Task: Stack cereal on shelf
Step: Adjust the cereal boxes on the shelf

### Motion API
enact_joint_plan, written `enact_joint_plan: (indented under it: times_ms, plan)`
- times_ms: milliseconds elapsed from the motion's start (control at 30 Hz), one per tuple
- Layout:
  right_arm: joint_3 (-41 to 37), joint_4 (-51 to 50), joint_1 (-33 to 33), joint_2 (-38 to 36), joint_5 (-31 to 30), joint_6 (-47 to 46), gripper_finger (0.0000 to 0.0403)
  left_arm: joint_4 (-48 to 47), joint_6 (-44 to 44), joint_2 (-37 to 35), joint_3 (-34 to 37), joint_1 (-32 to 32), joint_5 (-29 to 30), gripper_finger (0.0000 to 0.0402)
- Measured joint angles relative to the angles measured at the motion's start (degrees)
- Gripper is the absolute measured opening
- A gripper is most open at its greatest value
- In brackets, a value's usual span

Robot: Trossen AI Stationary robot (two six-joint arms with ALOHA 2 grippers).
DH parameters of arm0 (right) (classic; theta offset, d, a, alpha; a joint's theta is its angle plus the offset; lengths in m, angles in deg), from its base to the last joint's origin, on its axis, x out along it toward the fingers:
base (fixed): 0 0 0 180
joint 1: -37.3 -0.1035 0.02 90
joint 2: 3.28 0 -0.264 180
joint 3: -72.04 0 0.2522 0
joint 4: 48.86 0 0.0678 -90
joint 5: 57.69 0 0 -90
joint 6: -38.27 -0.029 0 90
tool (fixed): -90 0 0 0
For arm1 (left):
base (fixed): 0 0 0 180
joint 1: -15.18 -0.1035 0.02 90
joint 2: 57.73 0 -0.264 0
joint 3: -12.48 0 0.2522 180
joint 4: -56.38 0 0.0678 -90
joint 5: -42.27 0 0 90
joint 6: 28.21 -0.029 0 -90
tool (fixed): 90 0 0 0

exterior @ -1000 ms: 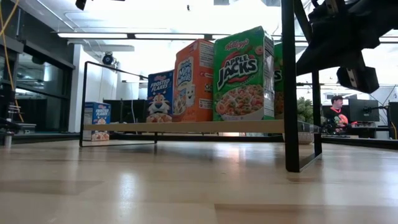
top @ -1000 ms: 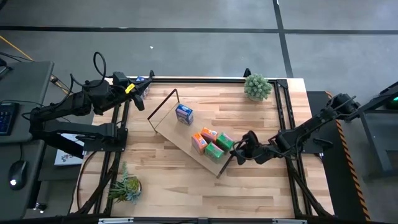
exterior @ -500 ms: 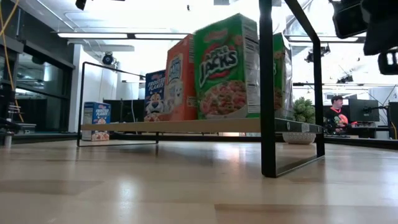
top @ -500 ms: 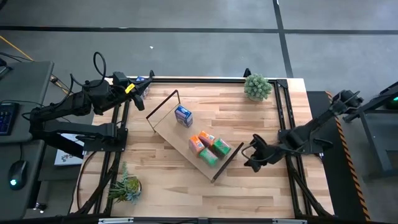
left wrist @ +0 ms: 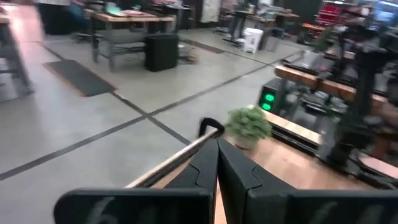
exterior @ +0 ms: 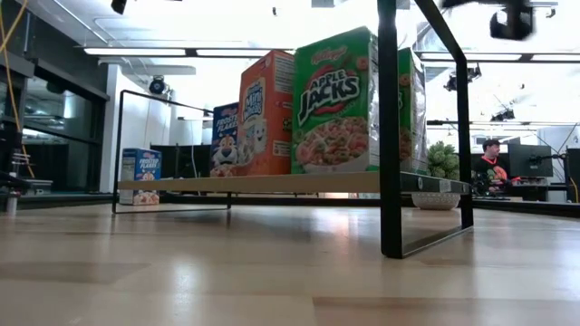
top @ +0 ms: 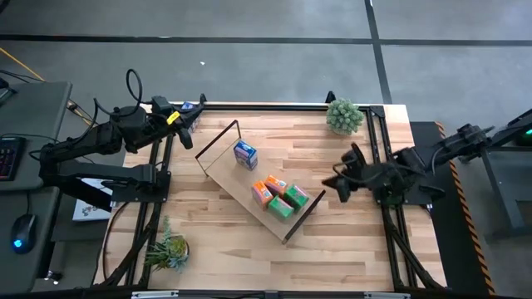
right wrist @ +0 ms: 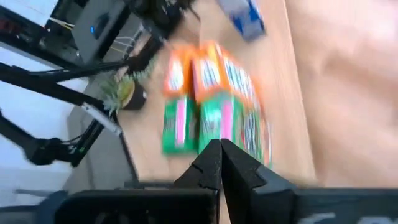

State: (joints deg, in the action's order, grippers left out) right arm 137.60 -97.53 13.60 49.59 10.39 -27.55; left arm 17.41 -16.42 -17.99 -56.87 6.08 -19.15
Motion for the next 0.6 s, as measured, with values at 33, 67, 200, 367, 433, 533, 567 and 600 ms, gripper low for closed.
enact_joint_plan:
  times_ms: [33,67,200,367,433,533,567,600]
  plan:
    - [1.6,-0.1,1.5,0.9,0.3,3.5,0.0000,0.0,-0.3,0.1,0.0,0.0,-1.9,0.0000]
    - [3.4,-0.5,3.1,2.0,0.9,6.7,0.0000,-0.1,-0.8,0.6,0.0,0.0,-4.6,0.0000]
    - [10.1,-3.4,8.8,6.7,2.3,18.0,0.0000,-1.5,0.3,4.8,-0.1,1.4,-17.4,0.0000]
    - [15.7,-6.2,14.9,10.5,2.5,27.3,0.0000,-7.7,4.0,16.8,0.0,6.8,-23.7,0.0000]
    - [16.6,-6.5,16.9,11.0,2.8,29.1,0.0000,-9.3,4.0,21.6,0.0,9.2,-23.6,0.0000]
    - [16.8,-6.6,19.3,10.9,3.6,30.1,0.0000,-10.0,3.7,28.3,0.0,12.5,-22.8,0.0000]
    - [16.8,-7.0,19.7,10.9,3.7,30.1,0.0000,-9.7,3.6,30.1,0.0,13.5,-21.8,0.0000]
    - [16.8,-7.6,20.1,10.9,3.9,30.1,0.0000,-9.3,3.6,31.7,0.0,14.6,-20.1,0.0000]
